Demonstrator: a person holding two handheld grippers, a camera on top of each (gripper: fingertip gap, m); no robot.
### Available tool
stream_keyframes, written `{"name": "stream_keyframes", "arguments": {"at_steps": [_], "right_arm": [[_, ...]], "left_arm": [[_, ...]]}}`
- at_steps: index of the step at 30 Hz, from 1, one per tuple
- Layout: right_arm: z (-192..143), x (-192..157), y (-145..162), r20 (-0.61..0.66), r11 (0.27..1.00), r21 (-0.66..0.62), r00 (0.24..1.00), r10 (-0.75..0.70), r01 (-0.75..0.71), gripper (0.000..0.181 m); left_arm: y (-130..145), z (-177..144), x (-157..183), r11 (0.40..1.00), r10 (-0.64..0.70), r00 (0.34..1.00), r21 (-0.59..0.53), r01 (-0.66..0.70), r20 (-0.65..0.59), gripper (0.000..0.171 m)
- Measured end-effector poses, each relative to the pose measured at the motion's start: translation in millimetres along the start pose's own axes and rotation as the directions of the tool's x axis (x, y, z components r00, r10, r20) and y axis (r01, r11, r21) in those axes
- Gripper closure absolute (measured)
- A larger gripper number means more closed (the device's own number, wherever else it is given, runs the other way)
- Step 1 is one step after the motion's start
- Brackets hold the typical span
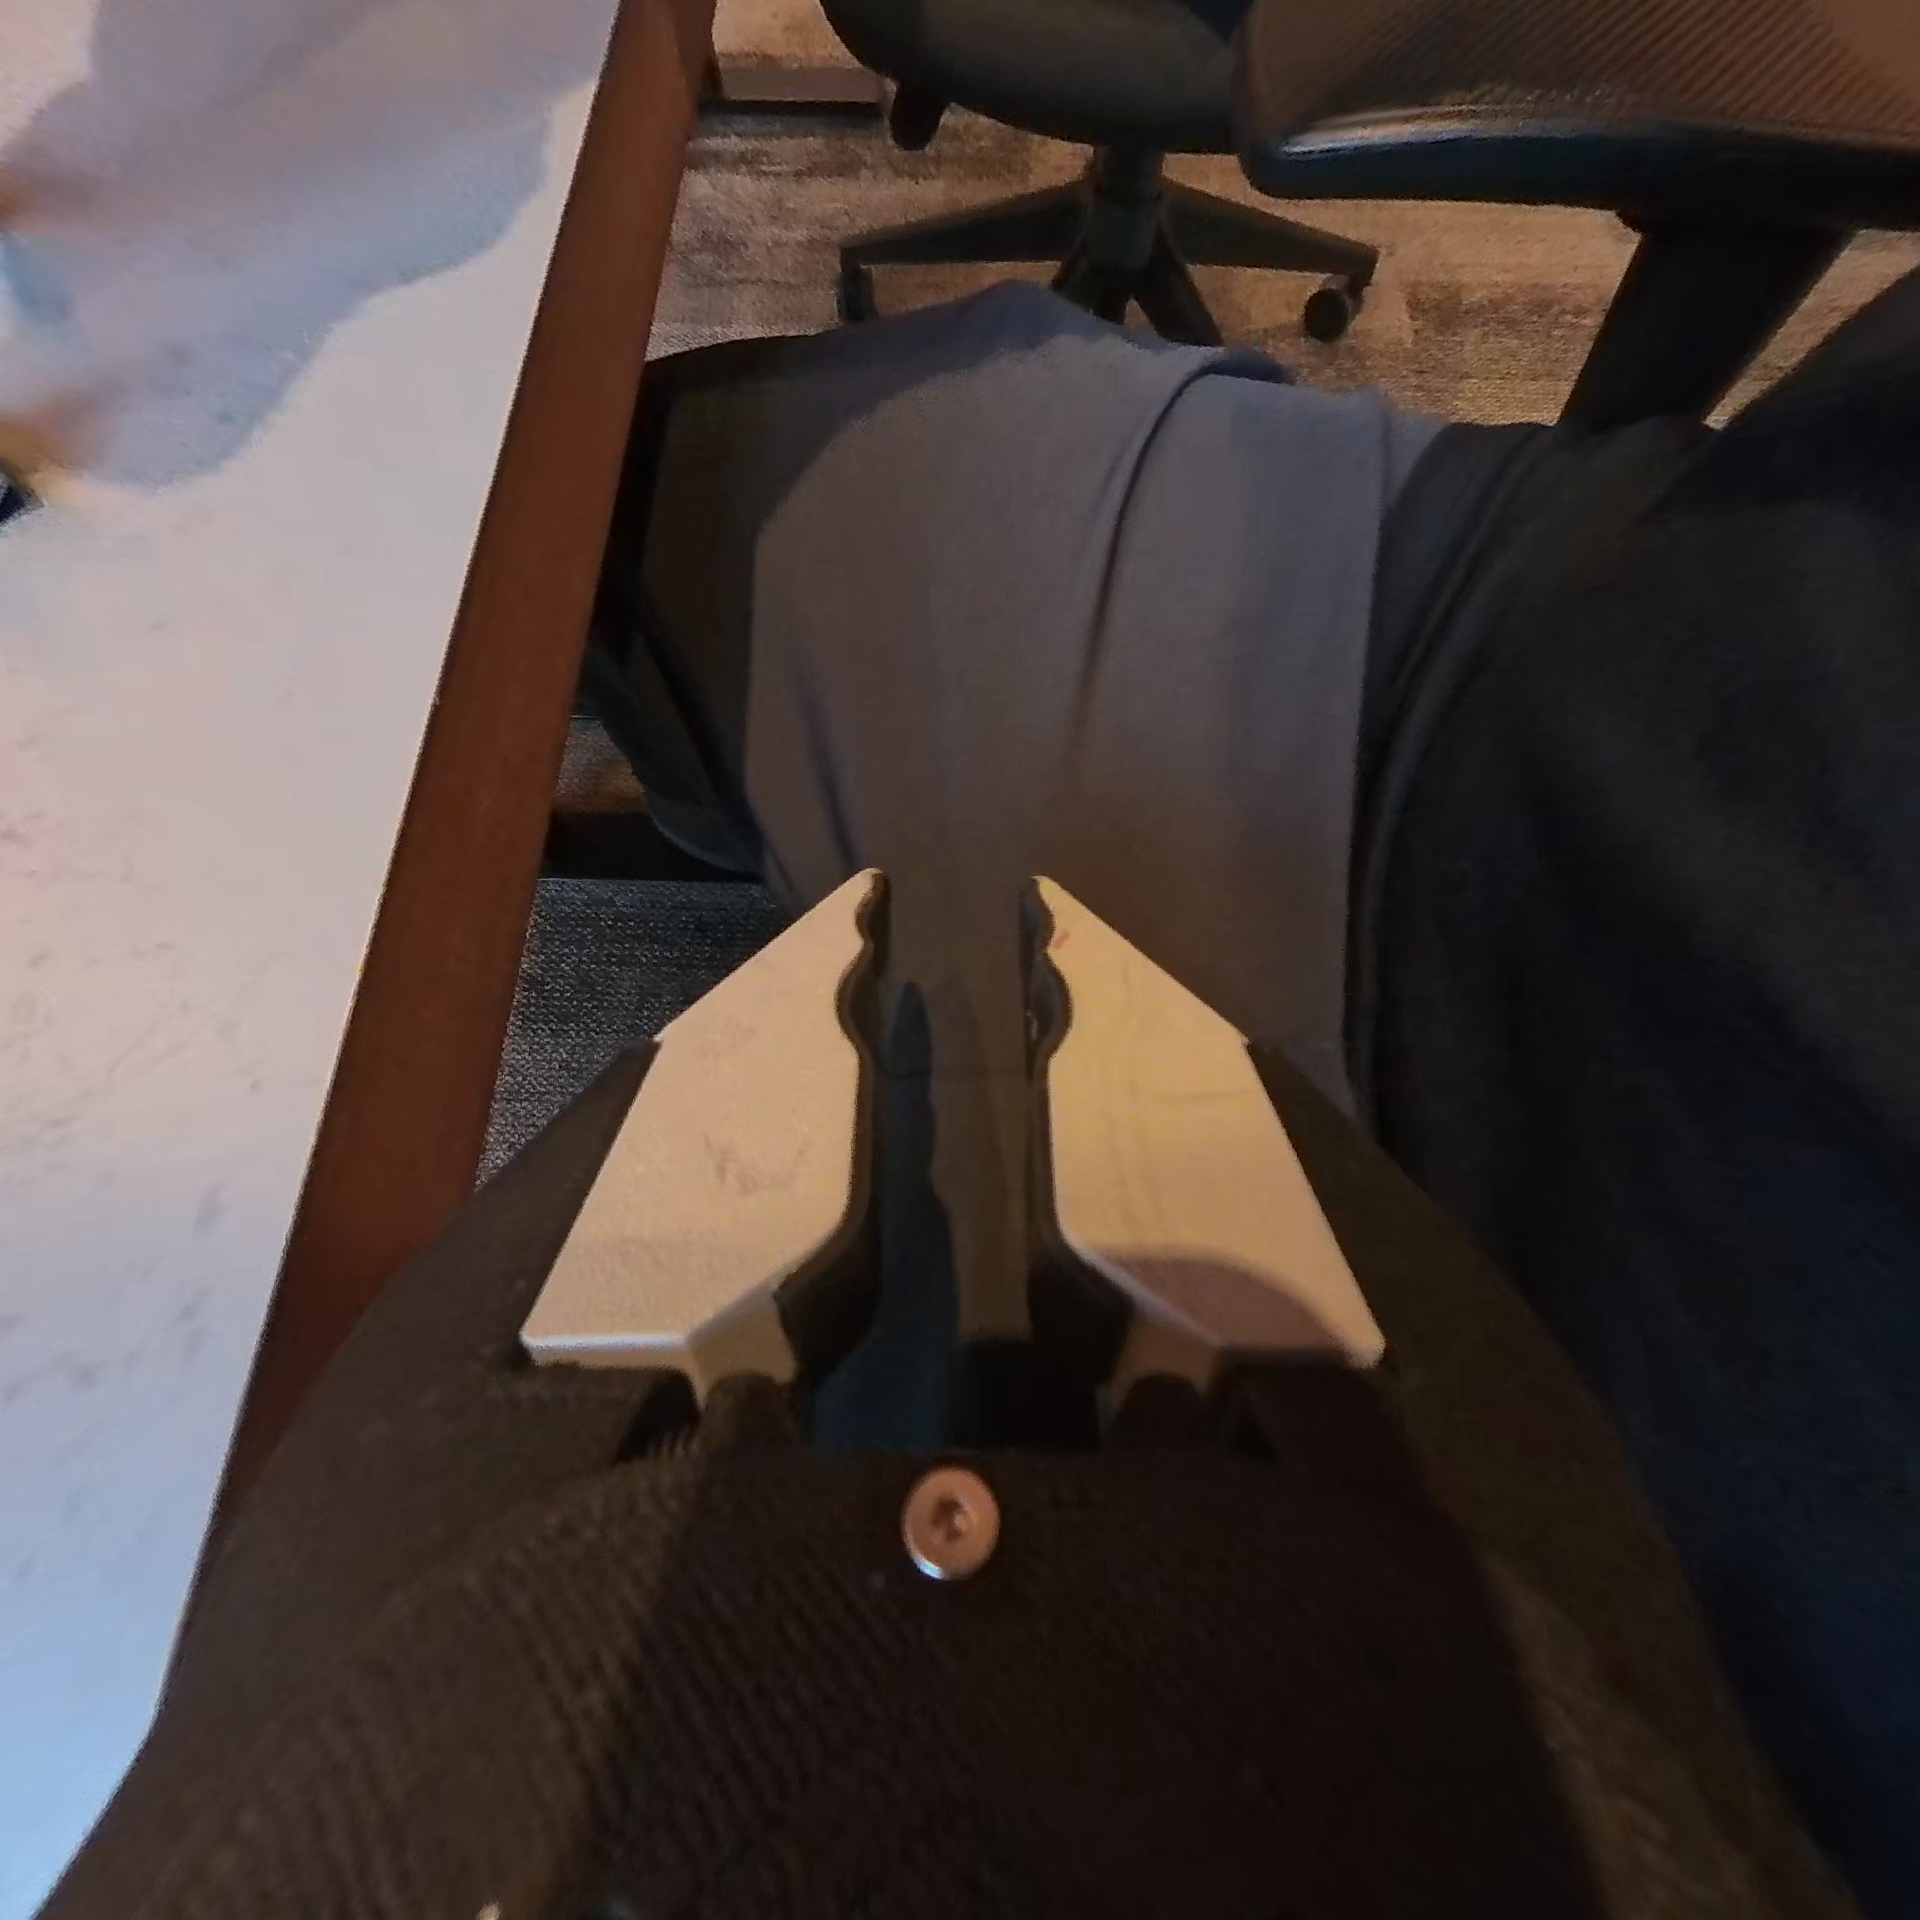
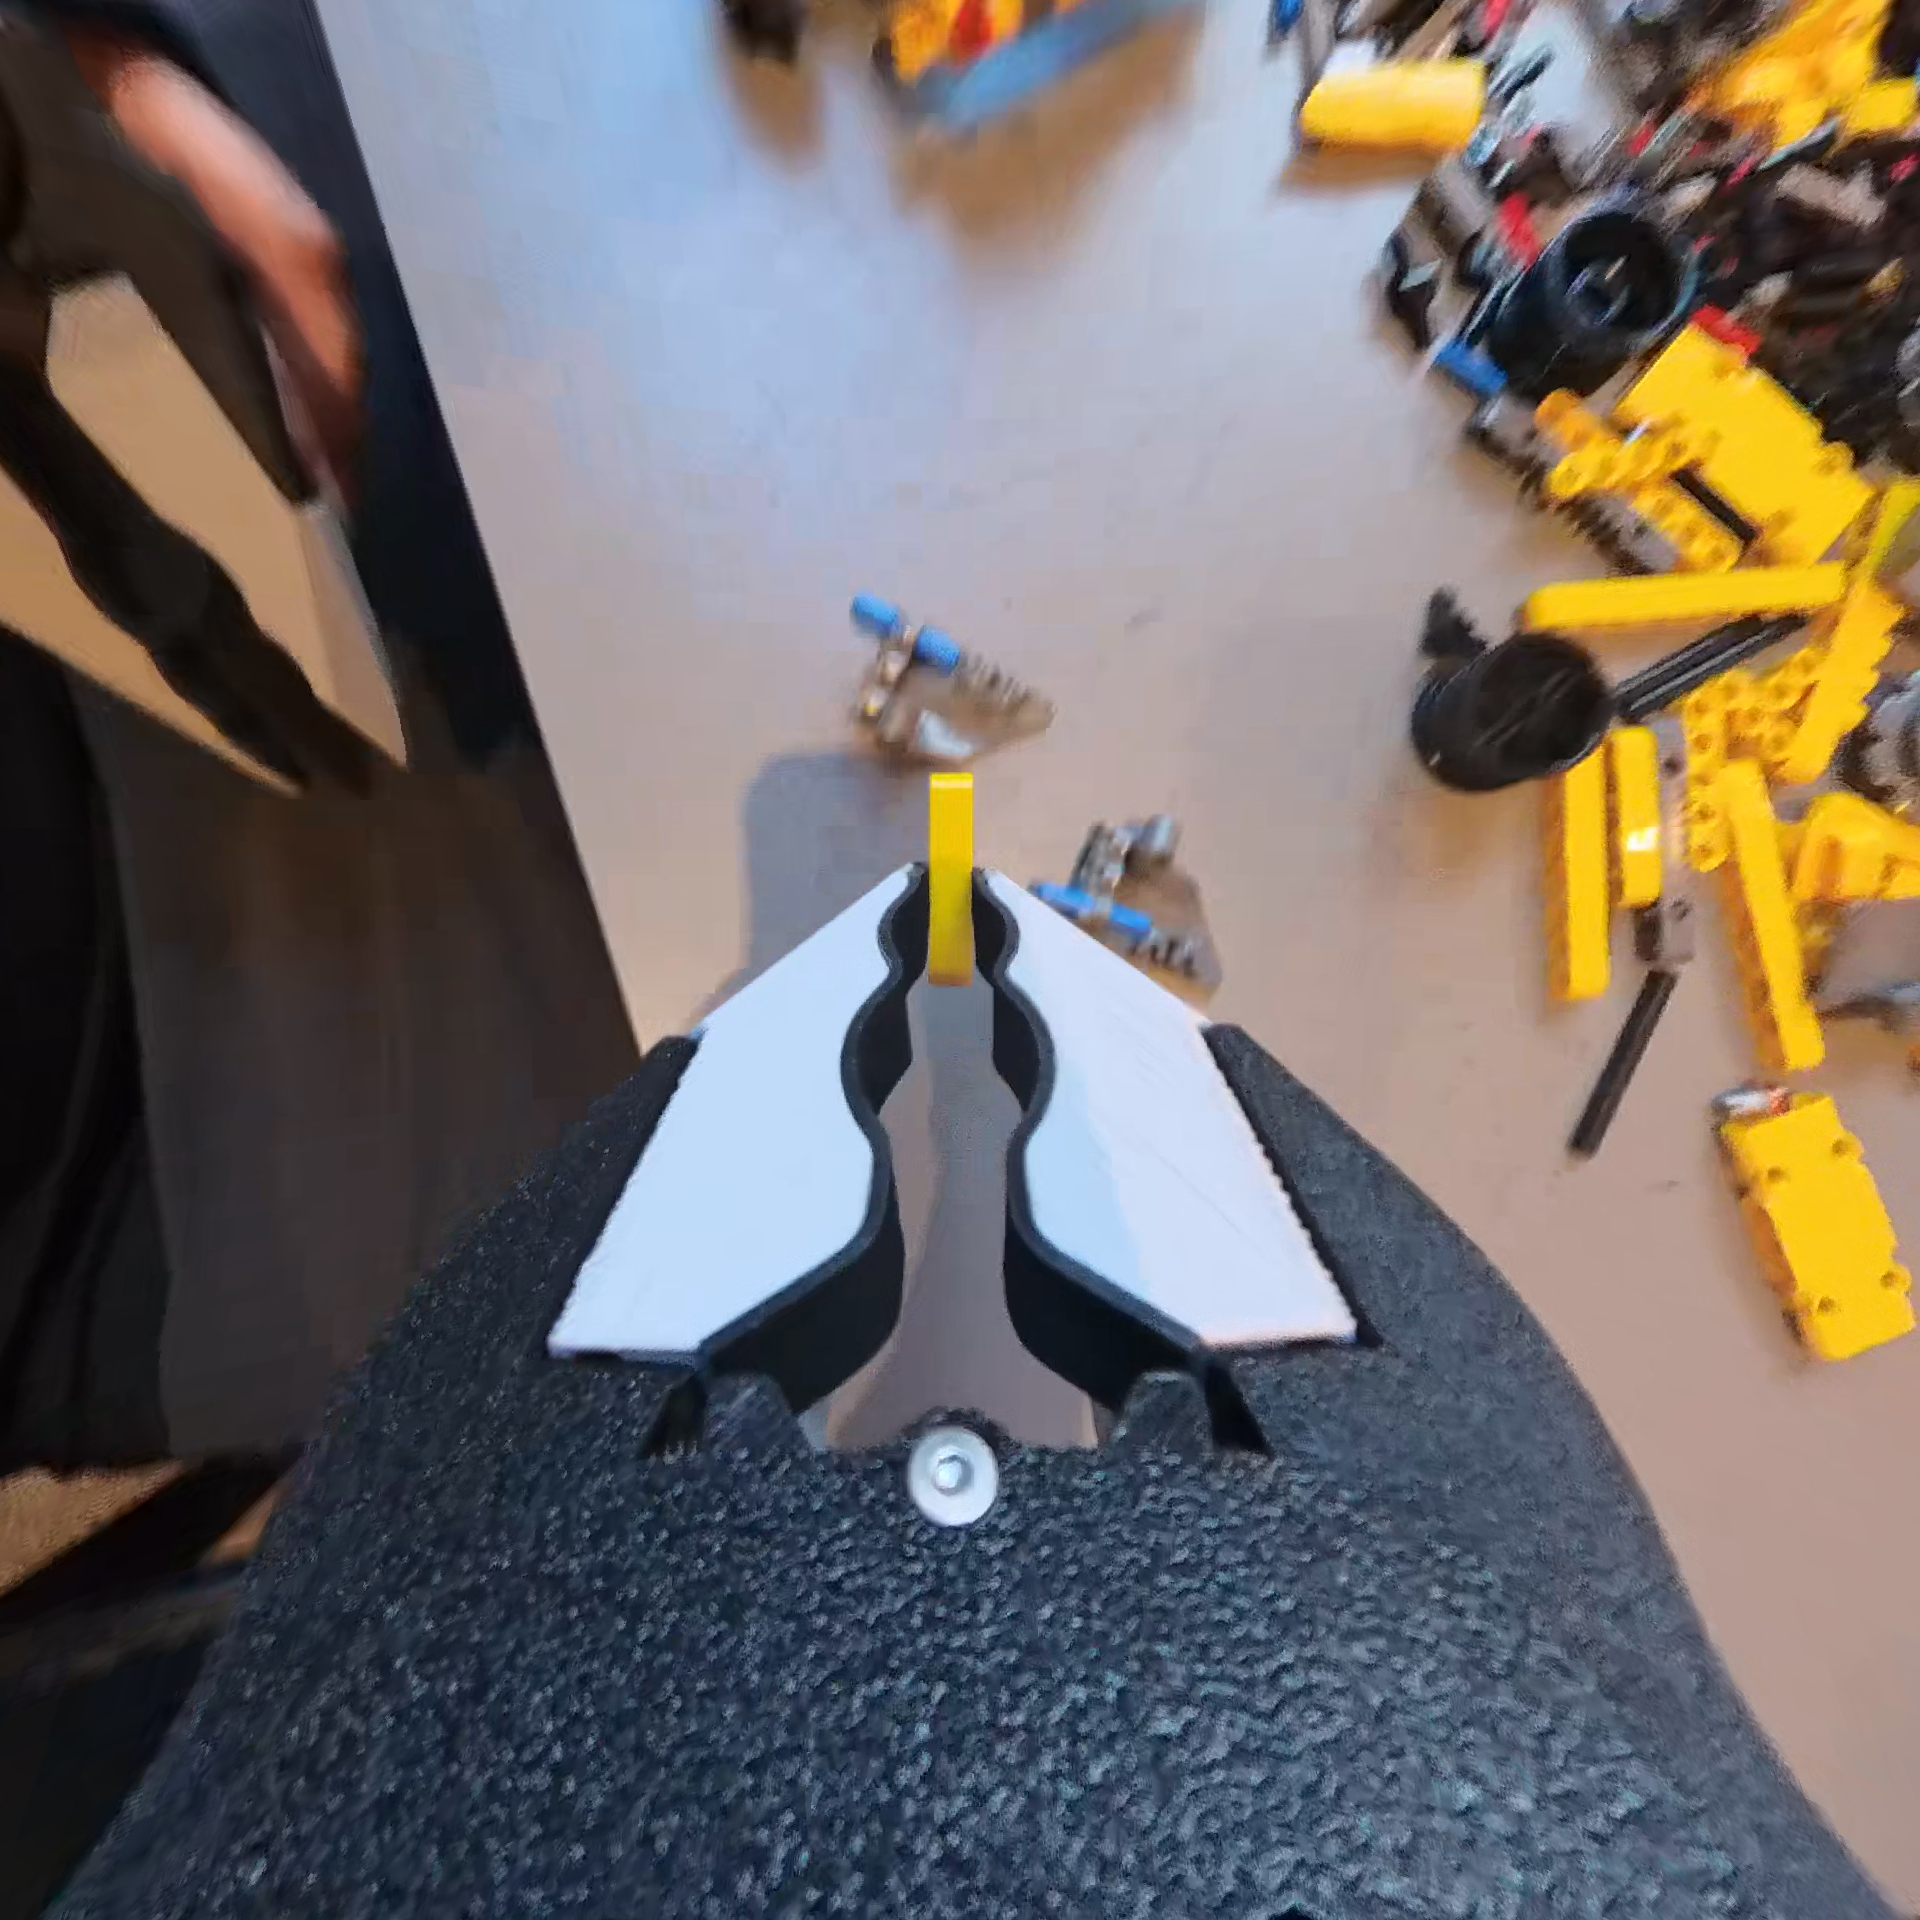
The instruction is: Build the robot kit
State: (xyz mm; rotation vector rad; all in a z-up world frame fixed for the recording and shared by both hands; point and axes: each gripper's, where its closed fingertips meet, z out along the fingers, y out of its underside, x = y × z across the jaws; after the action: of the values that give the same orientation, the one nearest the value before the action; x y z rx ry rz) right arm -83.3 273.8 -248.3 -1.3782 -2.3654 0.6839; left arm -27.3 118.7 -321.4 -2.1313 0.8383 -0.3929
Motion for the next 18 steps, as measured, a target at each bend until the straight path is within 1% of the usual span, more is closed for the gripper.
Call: {"name": "stream_keyframes", "arguments": {"at_steps": [3,6,9,11,13,16,18], "right_arm": [[5.2,-13.5,22.4,0.017,0.997,-0.070,0.999,-0.042,0.043,0.173],[11.5,-20.8,28.4,0.015,0.992,-0.092,0.996,-0.086,0.087,0.173],[13.1,-20.7,25.9,0.015,0.994,-0.079,0.997,-0.078,0.079,0.172],[12.2,-17.2,26.0,-0.005,0.995,-0.073,0.998,-0.064,0.063,0.164],[10.2,-20.4,26.3,0.004,0.997,-0.057,0.999,-0.049,0.049,0.156],[4.4,-20.0,25.9,-0.022,1.000,-0.012,1.000,-0.020,0.020,0.150],[-1.5,-18.6,21.8,-0.036,0.998,0.054,0.999,0.018,-0.017,0.147]], "left_arm": [[-0.1,0.3,0.9,1.000,0.007,1.000,-0.004,-0.007,-0.003,0.148],[-0.5,-0.4,0.7,1.000,0.016,1.000,-0.006,-0.016,0.007,0.148],[1.1,-0.8,-0.9,1.000,0.015,1.000,-0.011,-0.015,0.018,0.148],[3.1,0.0,-2.9,1.000,0.009,1.000,-0.018,-0.008,0.023,0.148],[4.2,0.6,-4.1,1.000,0.004,1.000,-0.023,-0.004,0.025,0.148],[2.5,-1.2,-4.4,1.000,0.006,1.000,-0.015,-0.006,0.027,0.148],[1.3,-2.3,-4.0,1.000,0.005,1.000,-0.008,-0.005,0.023,0.148]]}}
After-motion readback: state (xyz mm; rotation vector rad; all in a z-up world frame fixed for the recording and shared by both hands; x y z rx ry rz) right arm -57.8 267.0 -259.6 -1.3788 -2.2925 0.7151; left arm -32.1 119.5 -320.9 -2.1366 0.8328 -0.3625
